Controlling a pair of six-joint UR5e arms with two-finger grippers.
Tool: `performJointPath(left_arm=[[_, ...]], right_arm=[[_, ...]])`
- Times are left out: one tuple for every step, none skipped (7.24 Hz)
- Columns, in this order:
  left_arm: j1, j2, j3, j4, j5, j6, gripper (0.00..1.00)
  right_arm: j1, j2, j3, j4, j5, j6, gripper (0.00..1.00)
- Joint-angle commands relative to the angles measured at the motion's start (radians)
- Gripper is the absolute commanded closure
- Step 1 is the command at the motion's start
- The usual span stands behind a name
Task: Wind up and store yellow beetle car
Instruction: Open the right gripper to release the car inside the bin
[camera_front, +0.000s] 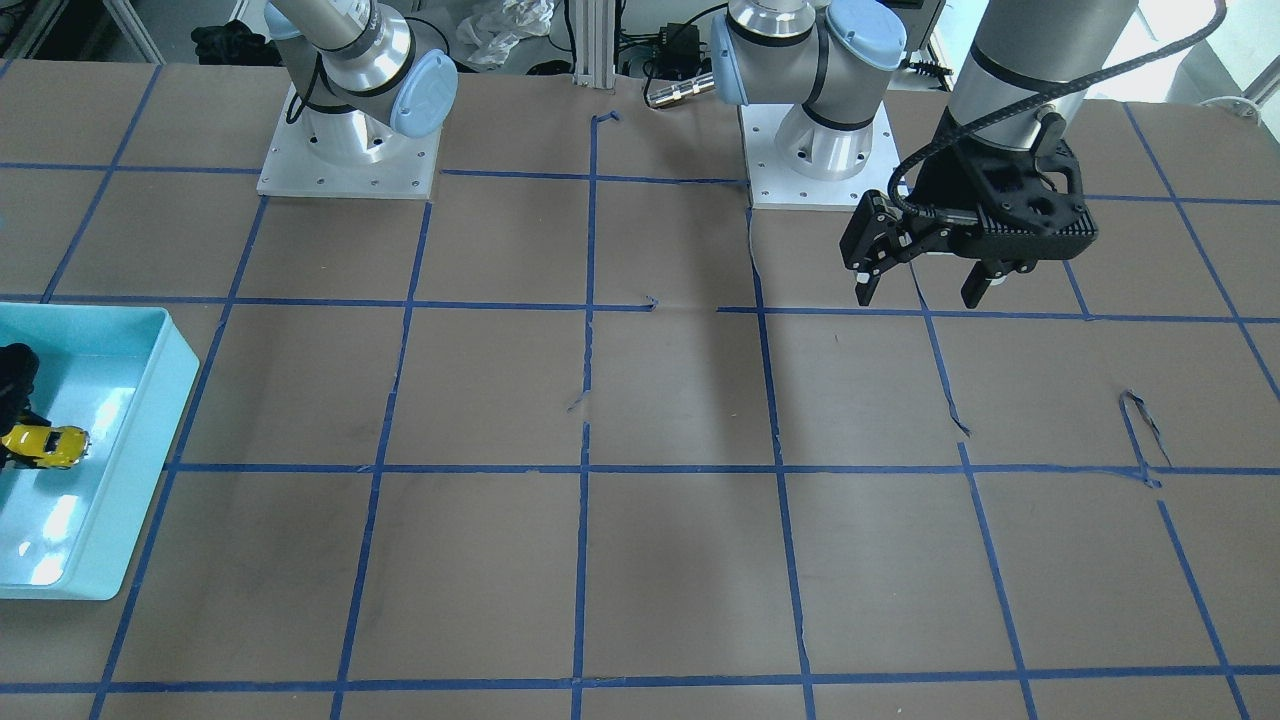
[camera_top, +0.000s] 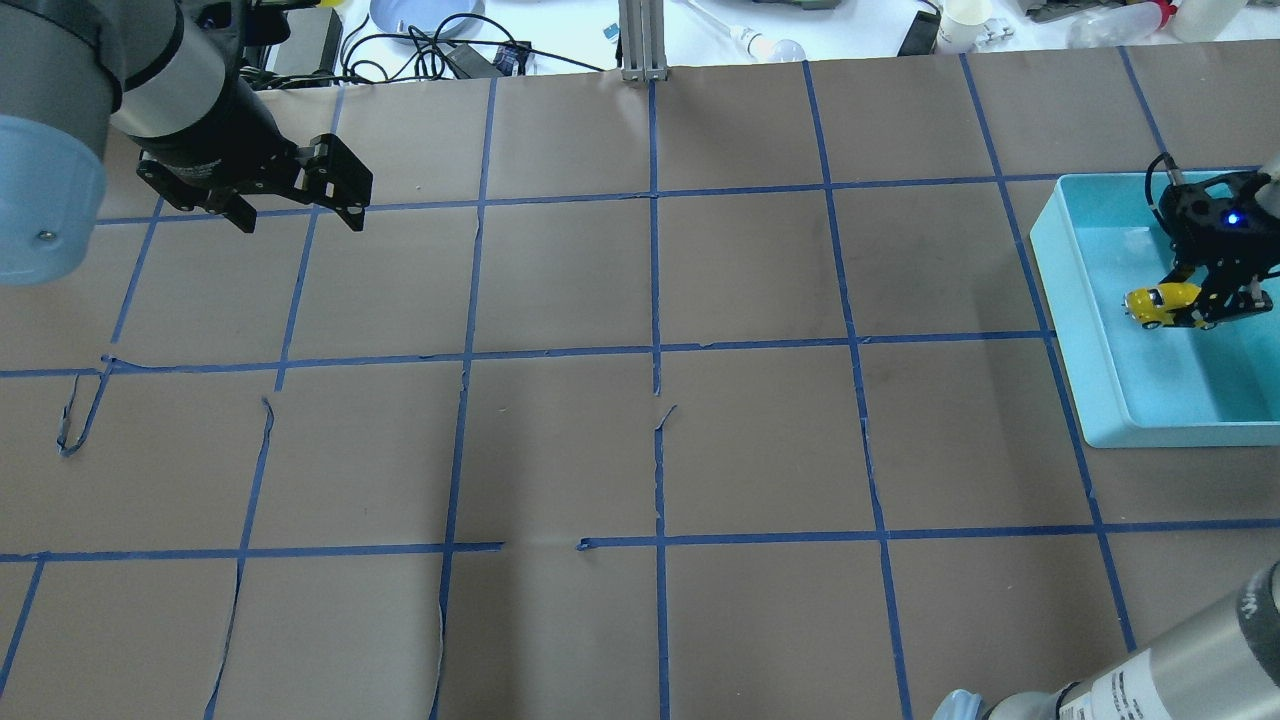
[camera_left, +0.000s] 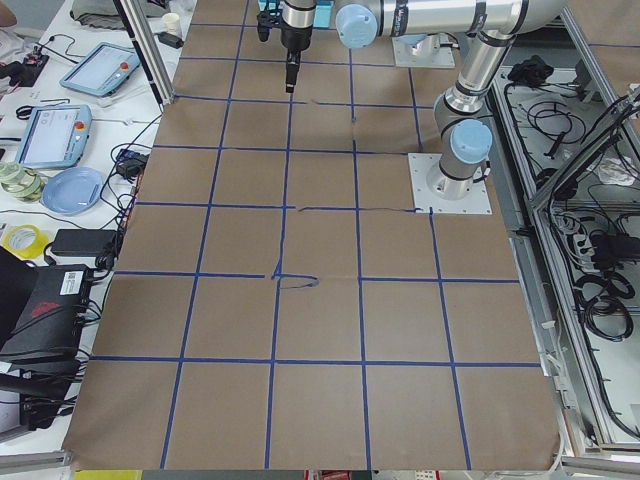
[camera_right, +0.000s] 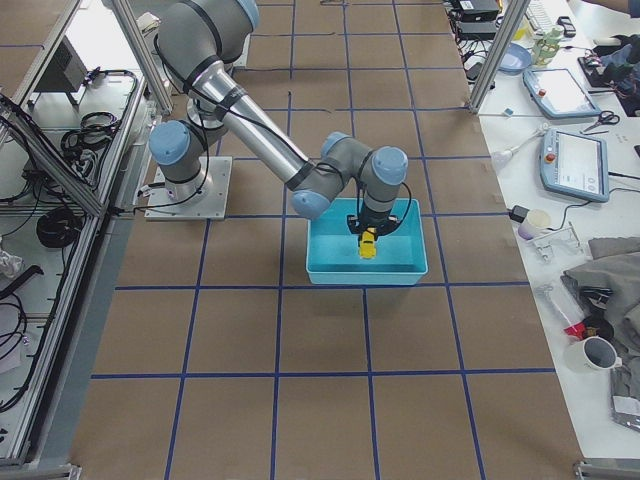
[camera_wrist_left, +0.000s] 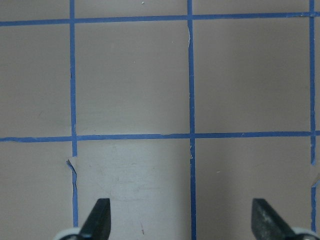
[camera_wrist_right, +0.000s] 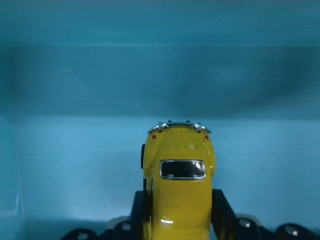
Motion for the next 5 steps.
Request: performJointPath(left_arm=[[0.0, 0.0, 0.003, 0.0, 0.001, -0.001, 0.0], [0.0, 0.0, 0.006, 0.0, 0.002, 0.0, 0.0], [0.0, -0.001, 0.009, 0.0, -0.002, -0.001, 0.0], [0.0, -0.001, 0.007, 0.0, -0.004, -0.001, 0.0], [0.0, -0.001, 0.006, 0.0, -0.005, -0.001, 0.0]], right_arm=[[-0.027, -0.01, 0.1, -0.096, 0.003, -0.009, 1.0], [-0.026, -0.011, 0.094, -0.096, 0.003, -0.008, 0.46], [-0.027, -0.013, 0.091, -0.095, -0.001, -0.008, 0.0], [-0.026, -0.034, 0.073, -0.085, 0.012, 0.001, 0.0], [-0.009, -0.086, 0.05, -0.052, 0.015, 0.014, 0.0]])
